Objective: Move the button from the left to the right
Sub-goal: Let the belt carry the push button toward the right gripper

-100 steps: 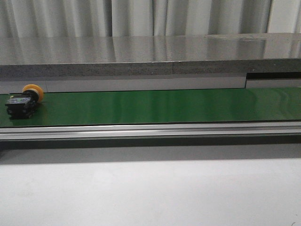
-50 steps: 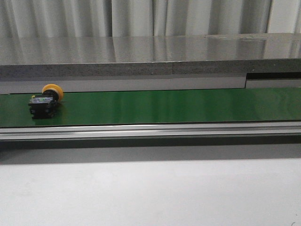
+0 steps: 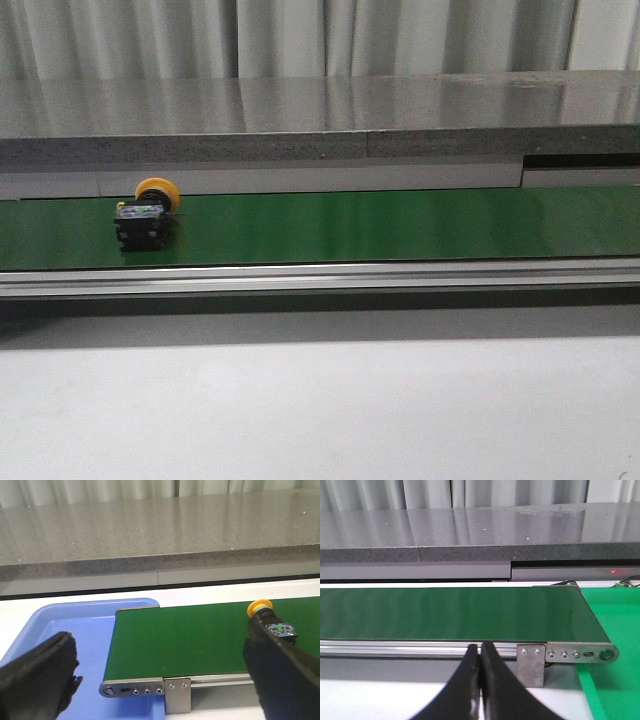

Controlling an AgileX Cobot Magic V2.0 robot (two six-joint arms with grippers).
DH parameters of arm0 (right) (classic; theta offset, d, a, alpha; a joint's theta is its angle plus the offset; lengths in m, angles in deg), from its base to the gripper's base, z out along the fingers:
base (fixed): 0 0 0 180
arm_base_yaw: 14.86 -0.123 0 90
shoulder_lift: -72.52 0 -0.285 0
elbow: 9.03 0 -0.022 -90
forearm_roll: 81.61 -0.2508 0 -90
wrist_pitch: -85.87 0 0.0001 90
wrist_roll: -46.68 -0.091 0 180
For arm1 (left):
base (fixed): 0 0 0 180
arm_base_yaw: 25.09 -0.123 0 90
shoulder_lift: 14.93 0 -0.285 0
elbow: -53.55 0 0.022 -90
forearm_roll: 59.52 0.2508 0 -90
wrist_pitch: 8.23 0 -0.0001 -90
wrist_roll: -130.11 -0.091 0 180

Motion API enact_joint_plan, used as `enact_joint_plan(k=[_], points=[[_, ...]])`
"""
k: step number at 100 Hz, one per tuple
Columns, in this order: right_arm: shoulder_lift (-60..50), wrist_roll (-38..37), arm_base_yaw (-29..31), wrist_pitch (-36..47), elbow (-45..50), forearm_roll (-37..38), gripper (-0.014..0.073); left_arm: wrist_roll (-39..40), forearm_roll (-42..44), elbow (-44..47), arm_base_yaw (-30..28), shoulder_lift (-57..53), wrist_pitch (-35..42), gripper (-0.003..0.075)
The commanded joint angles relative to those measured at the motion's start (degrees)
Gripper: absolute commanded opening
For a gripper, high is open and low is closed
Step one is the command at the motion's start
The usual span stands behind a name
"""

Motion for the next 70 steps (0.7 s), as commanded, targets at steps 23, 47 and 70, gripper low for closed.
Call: enact_joint_plan(k=[23, 47, 70], points=[[-0.8, 0.0, -0.1, 4.8, -1.0, 0.5, -0.0068, 0.3, -0.7, -1.6, 0.4, 0.4, 5.1, 0.0351], [-0.8, 0.0, -0.1, 4.8, -1.0, 0.5, -0.0068, 0.3, -0.7, -1.6, 0.4, 0.4, 5.1, -0.0019], [-0.8, 0.0, -0.1, 4.8, -1.0, 0.5, -0.0068, 0.3, -0.7, -1.6, 0.4, 0.4, 5.1, -0.0021]])
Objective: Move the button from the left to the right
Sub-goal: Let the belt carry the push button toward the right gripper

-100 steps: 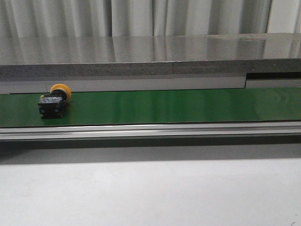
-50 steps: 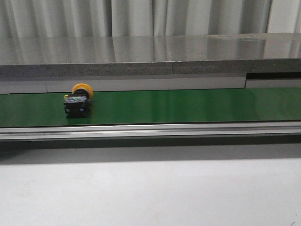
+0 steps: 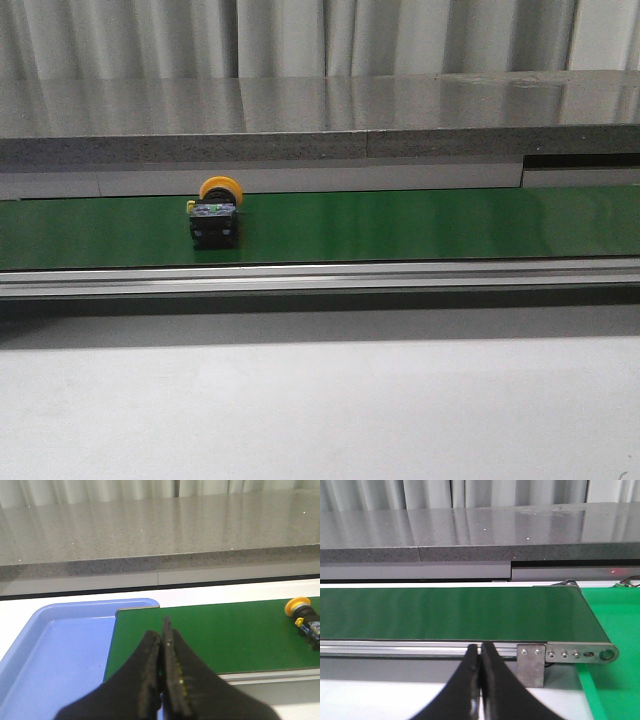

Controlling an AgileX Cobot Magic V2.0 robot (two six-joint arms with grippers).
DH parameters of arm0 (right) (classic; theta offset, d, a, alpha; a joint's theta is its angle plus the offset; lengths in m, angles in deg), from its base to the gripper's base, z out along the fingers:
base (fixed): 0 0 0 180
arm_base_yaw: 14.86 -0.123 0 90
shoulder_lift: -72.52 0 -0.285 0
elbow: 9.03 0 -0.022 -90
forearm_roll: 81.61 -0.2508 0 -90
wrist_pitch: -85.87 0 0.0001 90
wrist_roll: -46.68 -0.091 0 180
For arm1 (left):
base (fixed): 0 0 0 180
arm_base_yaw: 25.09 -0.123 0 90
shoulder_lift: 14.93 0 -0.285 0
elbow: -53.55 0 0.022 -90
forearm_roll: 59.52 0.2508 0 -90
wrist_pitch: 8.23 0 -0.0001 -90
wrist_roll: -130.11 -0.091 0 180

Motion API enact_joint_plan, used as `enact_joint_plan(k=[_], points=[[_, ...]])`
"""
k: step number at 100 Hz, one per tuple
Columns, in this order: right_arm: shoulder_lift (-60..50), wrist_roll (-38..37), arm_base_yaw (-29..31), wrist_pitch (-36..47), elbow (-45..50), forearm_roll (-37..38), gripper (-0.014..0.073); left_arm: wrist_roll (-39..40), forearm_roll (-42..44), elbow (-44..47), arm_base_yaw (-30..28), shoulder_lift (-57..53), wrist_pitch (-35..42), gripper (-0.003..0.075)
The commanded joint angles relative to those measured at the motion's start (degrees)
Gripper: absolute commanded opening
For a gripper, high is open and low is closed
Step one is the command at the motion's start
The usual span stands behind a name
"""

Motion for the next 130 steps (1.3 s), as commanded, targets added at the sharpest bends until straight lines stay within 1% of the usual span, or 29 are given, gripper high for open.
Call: enact_joint_plan(k=[1, 29, 46, 62, 67, 86, 95, 107, 130], points=[[-0.8, 0.0, -0.1, 4.8, -1.0, 0.5, -0.0068, 0.3, -0.7, -1.6, 0.4, 0.4, 5.0, -0.0021], [-0.8, 0.0, -0.1, 5.4, -1.0, 0.5, -0.0068, 0.3, -0.7, -1.6, 0.4, 0.4, 5.0, -0.0021], [-0.8, 0.0, -0.1, 9.3, -1.4, 0.5, -0.0068, 0.3, -0.7, -1.6, 0.4, 0.4, 5.0, -0.0021], [-0.7, 0.0, -0.1, 7.5, -5.1, 0.5, -0.0068, 0.3, -0.7, -1.6, 0.4, 0.4, 5.0, -0.0021], [-0.6, 0.0, -0.1, 5.8, -6.7, 0.5, -0.0068, 0.3, -0.7, -1.6, 0.4, 0.4, 5.0, -0.0021], [-0.4, 0.0, -0.1, -6.3, -14.9, 0.5, -0.0068, 0.3, -0.7, -1.6, 0.4, 0.4, 5.0, -0.0021], [1.4, 0.0, -0.1, -11.6, -19.1, 0.5, -0.0068, 0.3, -0.7, -1.6, 0.4, 0.4, 4.8, -0.0021], [6.6, 0.0, -0.1, -17.8, -24.5, 0.5, -0.0068, 0.3, -0.7, -1.6, 0.4, 0.4, 4.8, -0.0021], [21.3, 0.0, -0.1, -31.5, -36.1, 0.5, -0.0068, 0.3, -0.7, -1.6, 0.4, 0.4, 4.8, -0.0021]])
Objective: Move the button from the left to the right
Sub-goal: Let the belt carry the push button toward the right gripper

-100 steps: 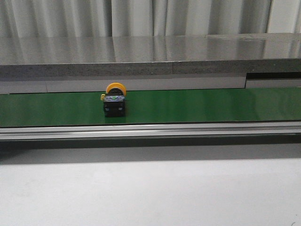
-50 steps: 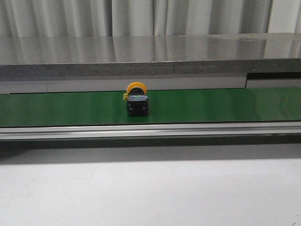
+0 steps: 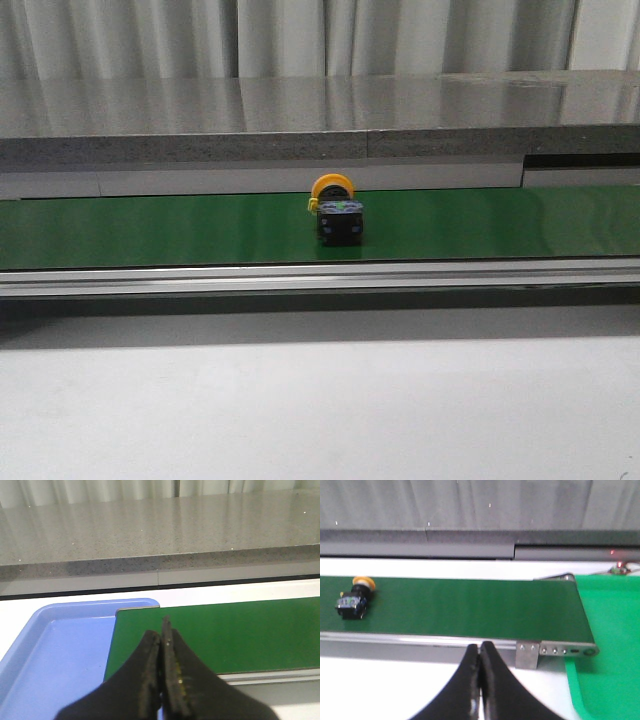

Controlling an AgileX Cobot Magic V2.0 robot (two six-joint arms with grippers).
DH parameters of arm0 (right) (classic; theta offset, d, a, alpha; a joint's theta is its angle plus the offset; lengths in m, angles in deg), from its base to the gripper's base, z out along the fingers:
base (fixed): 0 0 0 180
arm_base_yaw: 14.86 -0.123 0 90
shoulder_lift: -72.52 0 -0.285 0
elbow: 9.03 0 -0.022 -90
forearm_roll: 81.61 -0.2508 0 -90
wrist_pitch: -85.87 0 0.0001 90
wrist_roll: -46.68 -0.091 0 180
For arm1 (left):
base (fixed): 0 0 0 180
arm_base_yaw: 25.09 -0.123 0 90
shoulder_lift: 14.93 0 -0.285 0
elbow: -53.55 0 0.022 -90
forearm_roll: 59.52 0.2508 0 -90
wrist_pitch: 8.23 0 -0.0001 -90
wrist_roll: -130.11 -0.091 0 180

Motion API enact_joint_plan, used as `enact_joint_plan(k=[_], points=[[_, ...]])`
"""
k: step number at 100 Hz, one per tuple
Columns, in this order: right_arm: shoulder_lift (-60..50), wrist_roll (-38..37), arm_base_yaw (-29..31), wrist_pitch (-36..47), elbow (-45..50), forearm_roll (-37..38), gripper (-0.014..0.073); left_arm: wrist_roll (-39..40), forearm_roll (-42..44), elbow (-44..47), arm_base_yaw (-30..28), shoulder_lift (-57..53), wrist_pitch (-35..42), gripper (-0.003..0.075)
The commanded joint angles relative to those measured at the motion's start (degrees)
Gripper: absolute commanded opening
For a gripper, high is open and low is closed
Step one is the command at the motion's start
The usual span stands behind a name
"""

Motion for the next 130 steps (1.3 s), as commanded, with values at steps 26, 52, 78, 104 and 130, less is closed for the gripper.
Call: enact_joint_plan(k=[26, 52, 78, 104, 130], points=[[20.3, 0.0, -0.1, -7.7, -15.6, 0.4, -0.0068, 0.3, -0.6, -1.6, 0.4, 0.4, 4.8, -0.0021], [27.1, 0.0, -0.1, -7.3, -16.1, 0.0, -0.0064, 0.3, -0.6, -1.6, 0.4, 0.4, 4.8, -0.0021], [27.7, 0.0, -0.1, -7.4, -16.1, -1.7, 0.0154, 0.3, -0.6, -1.6, 0.4, 0.4, 4.8, -0.0021], [28.0, 0.0, -0.1, -6.5, -16.1, -3.4, 0.0638, 0.3, -0.6, -1.6, 0.4, 0.4, 4.8, -0.0021], [37.8, 3.3, -0.1, -4.9, -21.1, -3.6, 0.0634, 0.3, -0.6, -1.6, 0.4, 0.4, 4.8, -0.0021]])
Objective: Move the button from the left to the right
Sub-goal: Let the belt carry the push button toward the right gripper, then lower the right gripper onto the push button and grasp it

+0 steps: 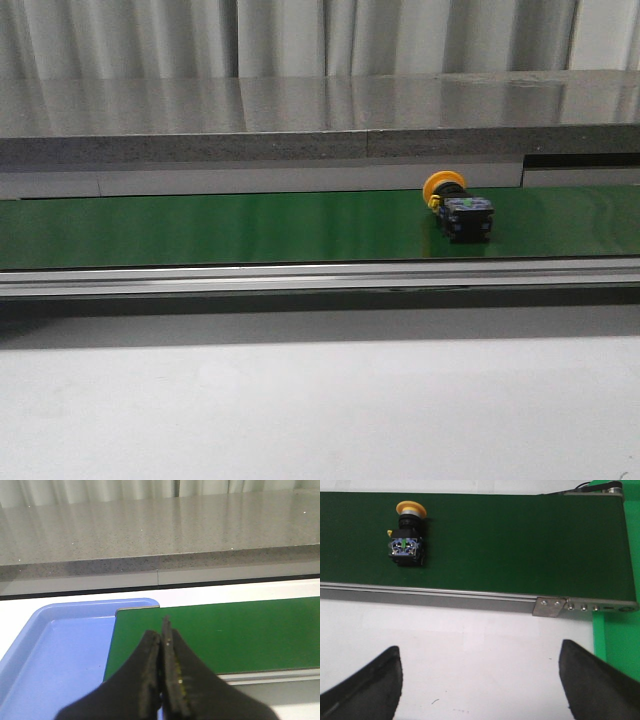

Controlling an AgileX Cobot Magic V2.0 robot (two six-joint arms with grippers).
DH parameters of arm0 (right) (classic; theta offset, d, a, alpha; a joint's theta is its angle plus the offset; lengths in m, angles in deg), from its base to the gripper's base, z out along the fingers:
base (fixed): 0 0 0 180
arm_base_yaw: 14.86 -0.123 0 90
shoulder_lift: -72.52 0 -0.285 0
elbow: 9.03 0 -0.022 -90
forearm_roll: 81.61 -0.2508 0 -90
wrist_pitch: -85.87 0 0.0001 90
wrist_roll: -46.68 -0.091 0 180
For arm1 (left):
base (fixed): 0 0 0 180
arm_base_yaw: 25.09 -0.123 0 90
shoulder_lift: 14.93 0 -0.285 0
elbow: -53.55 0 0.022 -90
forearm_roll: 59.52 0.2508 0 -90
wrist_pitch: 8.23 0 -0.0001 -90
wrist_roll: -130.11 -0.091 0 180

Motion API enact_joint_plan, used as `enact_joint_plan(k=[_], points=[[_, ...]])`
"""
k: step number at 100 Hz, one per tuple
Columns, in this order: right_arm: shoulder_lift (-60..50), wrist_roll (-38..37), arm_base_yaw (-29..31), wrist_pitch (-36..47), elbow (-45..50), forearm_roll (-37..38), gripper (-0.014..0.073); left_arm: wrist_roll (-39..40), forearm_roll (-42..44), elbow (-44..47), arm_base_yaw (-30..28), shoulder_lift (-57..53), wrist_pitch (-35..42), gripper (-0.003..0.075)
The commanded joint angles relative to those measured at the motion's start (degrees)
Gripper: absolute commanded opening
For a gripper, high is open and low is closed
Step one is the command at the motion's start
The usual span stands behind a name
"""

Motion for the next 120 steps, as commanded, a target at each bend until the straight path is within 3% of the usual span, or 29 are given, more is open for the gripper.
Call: enact_joint_plan(k=[1, 57, 112, 120], points=[[4.2, 2.0, -0.1, 4.0, -4.4, -0.6, 0.0634, 0.3, -0.6, -1.6, 0.4, 0.4, 4.8, -0.0021], [32.7, 12.3, -0.2, 5.1, -19.6, -5.9, 0.0634, 0.3, -0.6, -1.6, 0.4, 0.4, 4.8, -0.0021], [45.7, 13.0, -0.2, 10.4, -21.7, -5.7, 0.0634, 0.3, -0.6, -1.6, 0.4, 0.4, 4.8, -0.0021], [46.5, 13.0, -0.2, 10.8, -21.7, -5.6, 0.0587, 0.3, -0.6, -1.6, 0.4, 0.4, 4.8, -0.0021]])
